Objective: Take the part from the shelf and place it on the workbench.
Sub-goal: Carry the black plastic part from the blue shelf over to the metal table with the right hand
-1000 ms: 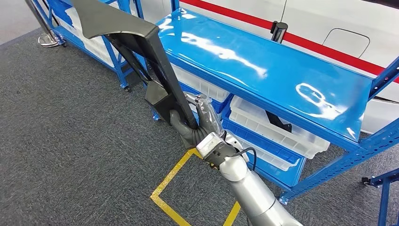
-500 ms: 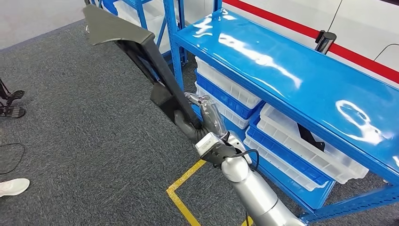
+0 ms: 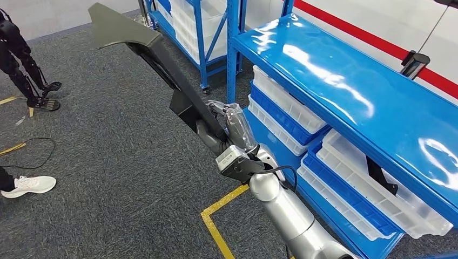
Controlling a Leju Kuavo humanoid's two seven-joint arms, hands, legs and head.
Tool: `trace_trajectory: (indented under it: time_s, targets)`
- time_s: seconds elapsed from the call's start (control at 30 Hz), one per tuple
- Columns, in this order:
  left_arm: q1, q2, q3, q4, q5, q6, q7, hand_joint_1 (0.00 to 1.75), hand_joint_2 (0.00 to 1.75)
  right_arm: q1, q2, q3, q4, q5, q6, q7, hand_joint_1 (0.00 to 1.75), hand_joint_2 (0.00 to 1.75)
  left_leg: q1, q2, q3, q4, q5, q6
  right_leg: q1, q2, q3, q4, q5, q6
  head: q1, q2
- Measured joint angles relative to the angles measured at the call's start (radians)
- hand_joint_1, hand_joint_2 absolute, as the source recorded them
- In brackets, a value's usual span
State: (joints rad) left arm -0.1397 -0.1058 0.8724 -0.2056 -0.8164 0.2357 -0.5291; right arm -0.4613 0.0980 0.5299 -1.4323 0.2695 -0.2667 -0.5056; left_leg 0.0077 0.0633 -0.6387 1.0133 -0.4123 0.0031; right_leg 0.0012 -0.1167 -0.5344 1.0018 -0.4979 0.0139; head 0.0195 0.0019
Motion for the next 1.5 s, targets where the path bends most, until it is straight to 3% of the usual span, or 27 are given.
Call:
trace_trajectory:
  time_s: [0.07,0.1,0.2,0.27,0.3,0.33,0.4,0.47,0.53,0.6,0.67,0.73,0.77,0.8,0.83,0.9,0.97,1.03,1.07,1.13,1.2,1.27,1.3,1.33,1.4,1.47,1.5]
  targets:
    - [0.0,-0.001,0.0,0.0,0.001,0.001,-0.002,0.0,1.75,-0.003,0.005,0.001,0.008,0.0,-0.001,0.0,1.75,1.75,0.0,-0.027,0.003,-0.008,0.005,0.014,-0.002,-0.003,-0.001,0.009,-0.011,0.009,0.001,0.0]
    - [0.0,-0.002,0.0,0.0,0.001,0.001,-0.002,0.0,1.75,-0.004,0.006,0.002,0.011,0.0,-0.001,-0.001,1.75,1.75,0.001,-0.04,0.006,-0.013,0.009,0.022,-0.004,0.019,-0.011,0.036,-0.027,0.01,0.001,0.0]
    - [-0.003,-0.002,0.0,0.0,0.002,0.002,-0.004,0.0,1.75,-0.005,0.004,0.003,0.021,0.0,-0.001,-0.003,1.75,1.75,0.002,-0.082,0.006,-0.017,0.015,0.035,-0.01,0.103,-0.104,0.229,-0.107,0.001,0.002,0.0]
    - [-0.002,-0.003,0.0,0.0,0.002,0.002,-0.004,0.0,1.75,-0.005,0.0,0.003,0.031,0.0,-0.001,-0.003,1.75,1.75,0.002,-0.114,0.005,-0.016,0.015,0.036,-0.011,0.115,-0.15,0.306,-0.124,0.007,0.003,0.0]
    - [-0.001,-0.003,0.0,0.0,0.002,0.002,-0.004,0.0,1.75,-0.005,0.0,0.003,0.036,0.0,-0.001,-0.003,1.75,1.75,0.002,-0.13,0.005,-0.015,0.016,0.035,-0.011,0.117,-0.144,0.284,-0.107,0.015,0.003,0.0]
    - [-0.001,-0.004,0.0,0.0,0.003,0.002,-0.004,0.0,1.75,-0.006,-0.001,0.003,0.04,0.0,-0.001,-0.003,1.75,1.75,0.002,-0.146,0.005,-0.014,0.016,0.034,-0.013,0.123,-0.119,0.224,-0.077,0.024,0.004,0.0]
    - [-0.001,-0.005,0.0,0.0,0.002,0.001,-0.004,0.0,1.75,-0.01,0.0,0.004,0.046,0.0,-0.001,-0.004,1.75,1.75,0.002,-0.174,0.001,-0.008,0.017,0.028,-0.02,0.163,-0.06,0.082,-0.014,0.035,0.004,0.0]
    - [-0.001,-0.005,0.0,0.0,0.0,-0.001,-0.004,0.0,1.75,-0.013,0.0,0.005,0.052,0.001,-0.001,-0.007,1.75,1.75,0.001,-0.195,-0.008,-0.005,0.02,0.016,-0.022,0.189,-0.037,0.023,0.013,0.026,0.004,0.0]
    - [0.001,-0.004,0.0,0.0,-0.002,-0.002,-0.004,0.0,1.75,-0.015,0.001,0.006,0.056,0.005,-0.001,-0.009,1.75,1.75,0.002,-0.207,-0.017,-0.007,0.025,0.004,-0.021,0.17,-0.036,0.024,0.018,0.011,0.003,0.0]
    - [0.001,-0.003,0.0,0.0,-0.005,-0.003,-0.004,0.0,1.75,-0.017,0.006,0.006,0.057,0.01,-0.001,-0.011,1.75,1.75,0.001,-0.166,-0.031,0.017,0.01,-0.005,-0.024,0.149,-0.034,0.021,0.022,-0.005,0.001,0.0]
    - [-0.002,-0.004,0.0,0.0,-0.01,-0.003,-0.004,0.0,1.75,-0.018,0.008,0.007,0.057,0.012,-0.001,-0.013,1.75,1.75,0.0,-0.096,-0.079,0.119,-0.045,-0.011,-0.021,0.123,-0.031,0.019,0.022,-0.019,-0.002,0.0]
    - [-0.004,-0.006,0.0,0.0,-0.012,-0.003,-0.004,0.0,1.75,-0.018,0.007,0.009,0.058,0.012,-0.001,-0.014,1.75,1.75,0.004,-0.071,-0.146,0.254,-0.101,-0.017,-0.013,0.093,-0.031,0.019,0.018,-0.026,-0.003,0.0]
    - [-0.004,-0.006,0.0,0.0,-0.013,-0.003,-0.003,0.0,1.75,-0.017,0.007,0.01,0.058,0.012,-0.001,-0.014,1.75,1.75,0.006,-0.068,-0.162,0.287,-0.108,-0.018,-0.011,0.078,-0.031,0.019,0.017,-0.028,-0.003,0.0]
    - [-0.004,-0.007,0.0,0.0,-0.014,-0.004,-0.003,0.0,1.75,-0.017,0.007,0.011,0.059,0.012,-0.001,-0.014,1.75,1.75,0.007,-0.065,-0.157,0.278,-0.096,-0.018,-0.01,0.063,-0.03,0.019,0.016,-0.028,-0.003,0.0]
    - [-0.003,-0.006,0.0,0.0,-0.015,-0.004,-0.003,0.0,1.75,-0.017,0.007,0.012,0.059,0.012,-0.001,-0.014,1.75,1.75,0.008,-0.058,-0.129,0.229,-0.069,-0.017,-0.009,0.05,-0.029,0.019,0.015,-0.029,-0.003,0.0]
    - [-0.004,-0.006,0.0,0.0,-0.017,-0.004,-0.002,0.0,1.75,-0.017,0.007,0.014,0.059,0.012,-0.001,-0.014,1.75,1.75,0.004,-0.013,-0.045,0.087,-0.018,-0.01,-0.002,0.027,-0.026,0.019,0.011,-0.027,-0.003,0.0]
    - [-0.006,-0.006,0.0,0.0,-0.018,-0.003,-0.001,0.0,1.75,-0.018,0.006,0.015,0.059,0.012,-0.001,-0.014,1.75,1.75,-0.005,0.016,-0.004,0.016,-0.004,0.0,0.004,0.008,-0.022,0.019,0.005,-0.019,-0.001,0.0]
    - [-0.008,-0.006,0.0,0.0,-0.018,-0.003,0.0,0.0,1.75,-0.019,0.007,0.017,0.058,0.012,-0.001,-0.015,1.75,1.75,-0.011,-0.004,-0.005,0.009,-0.004,0.012,0.006,-0.014,-0.017,0.016,0.002,-0.01,0.0,0.0]
    - [-0.007,-0.006,0.0,0.0,-0.018,-0.003,0.0,0.0,1.75,-0.019,0.008,0.018,0.058,0.012,-0.001,-0.015,1.75,1.75,-0.01,-0.017,-0.002,0.002,0.0,0.018,0.005,-0.011,-0.016,0.019,-0.002,-0.006,0.0,0.0]
    - [-0.008,-0.007,0.0,0.0,-0.018,-0.002,0.0,0.0,1.75,-0.018,0.008,0.019,0.055,0.012,-0.001,-0.015,1.75,1.75,-0.004,-0.042,0.007,-0.012,0.009,0.032,0.002,0.039,-0.035,0.068,-0.03,-0.004,0.002,0.0]
    - [-0.011,-0.007,0.0,0.0,-0.019,-0.001,0.001,0.0,1.75,-0.013,0.003,0.018,0.053,0.012,-0.001,-0.015,1.75,1.75,0.001,-0.071,0.01,-0.017,0.014,0.039,-0.003,0.099,-0.097,0.195,-0.084,-0.011,0.006,0.0]
    - [-0.012,-0.007,0.0,0.0,-0.02,-0.001,0.001,0.0,1.75,-0.002,-0.003,0.017,0.053,0.01,-0.002,-0.014,1.75,1.75,0.001,-0.104,0.009,-0.017,0.014,0.039,-0.005,0.113,-0.156,0.304,-0.117,-0.009,0.008,0.0]
    - [-0.011,-0.008,0.0,0.0,-0.02,0.0,0.001,0.0,1.75,0.004,-0.005,0.016,0.053,0.009,-0.002,-0.014,1.75,1.75,0.001,-0.12,0.009,-0.016,0.014,0.038,-0.006,0.114,-0.161,0.305,-0.109,-0.001,0.008,0.0]
    - [-0.01,-0.008,0.0,0.0,-0.021,0.0,0.001,0.0,1.75,0.009,-0.007,0.015,0.052,0.008,-0.002,-0.014,1.75,1.75,0.002,-0.137,0.009,-0.015,0.014,0.037,-0.009,0.118,-0.147,0.266,-0.086,0.009,0.008,0.0]
    - [-0.01,-0.01,0.0,0.0,-0.022,0.0,0.001,0.0,1.75,0.015,-0.009,0.013,0.048,0.005,-0.004,-0.014,1.75,1.75,0.001,-0.167,0.007,-0.008,0.013,0.031,-0.02,0.154,-0.087,0.123,-0.021,0.029,0.008,0.0]
    - [-0.01,-0.011,0.0,0.0,-0.024,0.001,0.002,0.0,1.75,0.021,-0.011,0.008,0.043,0.001,-0.005,-0.015,1.75,1.75,0.0,-0.192,0.001,-0.002,0.01,0.02,-0.026,0.183,-0.048,0.036,0.013,0.029,0.008,0.0]
    - [-0.008,-0.011,0.0,0.0,-0.024,0.001,0.002,0.0,1.75,0.026,-0.012,0.006,0.042,-0.001,-0.005,-0.015,1.75,1.75,0.0,-0.202,-0.002,-0.001,0.011,0.013,-0.024,0.183,-0.043,0.028,0.016,0.022,0.008,0.0]
